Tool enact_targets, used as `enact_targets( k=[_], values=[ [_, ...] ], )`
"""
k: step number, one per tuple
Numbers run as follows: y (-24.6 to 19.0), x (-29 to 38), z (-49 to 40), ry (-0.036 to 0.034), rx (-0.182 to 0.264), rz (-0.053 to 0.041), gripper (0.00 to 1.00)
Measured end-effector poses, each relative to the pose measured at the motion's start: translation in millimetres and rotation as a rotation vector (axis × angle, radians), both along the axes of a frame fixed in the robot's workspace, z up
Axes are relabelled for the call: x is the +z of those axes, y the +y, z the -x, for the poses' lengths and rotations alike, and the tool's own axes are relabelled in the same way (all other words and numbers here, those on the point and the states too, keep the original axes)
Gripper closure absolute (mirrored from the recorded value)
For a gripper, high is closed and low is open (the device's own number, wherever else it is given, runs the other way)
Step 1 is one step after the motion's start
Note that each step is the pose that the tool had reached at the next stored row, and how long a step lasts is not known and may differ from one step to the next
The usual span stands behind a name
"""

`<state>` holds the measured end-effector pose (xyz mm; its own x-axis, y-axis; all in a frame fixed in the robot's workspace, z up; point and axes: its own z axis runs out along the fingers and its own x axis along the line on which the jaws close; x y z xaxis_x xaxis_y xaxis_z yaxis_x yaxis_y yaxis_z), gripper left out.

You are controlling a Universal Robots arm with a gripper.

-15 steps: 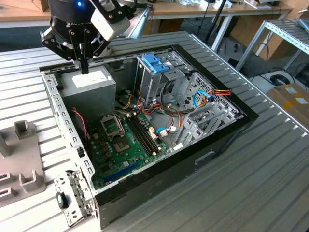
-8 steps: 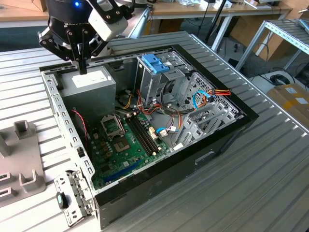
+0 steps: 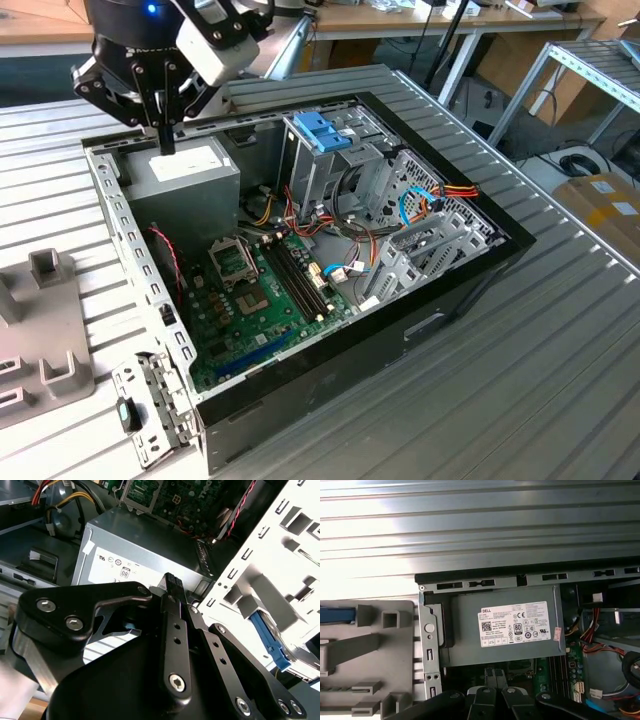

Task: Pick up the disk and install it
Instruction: 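Reach for the disk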

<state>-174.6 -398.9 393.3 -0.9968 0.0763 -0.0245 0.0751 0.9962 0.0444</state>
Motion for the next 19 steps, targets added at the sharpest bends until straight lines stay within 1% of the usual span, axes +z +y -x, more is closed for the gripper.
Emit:
enact_targets(
  k=[15,19],
  values=[
    [0.0,0.0,7.0,0.0,0.0,0.0,0.9],
    [0.0,0.0,10.3,0.0,0.0,0.0,0.9]
  ],
)
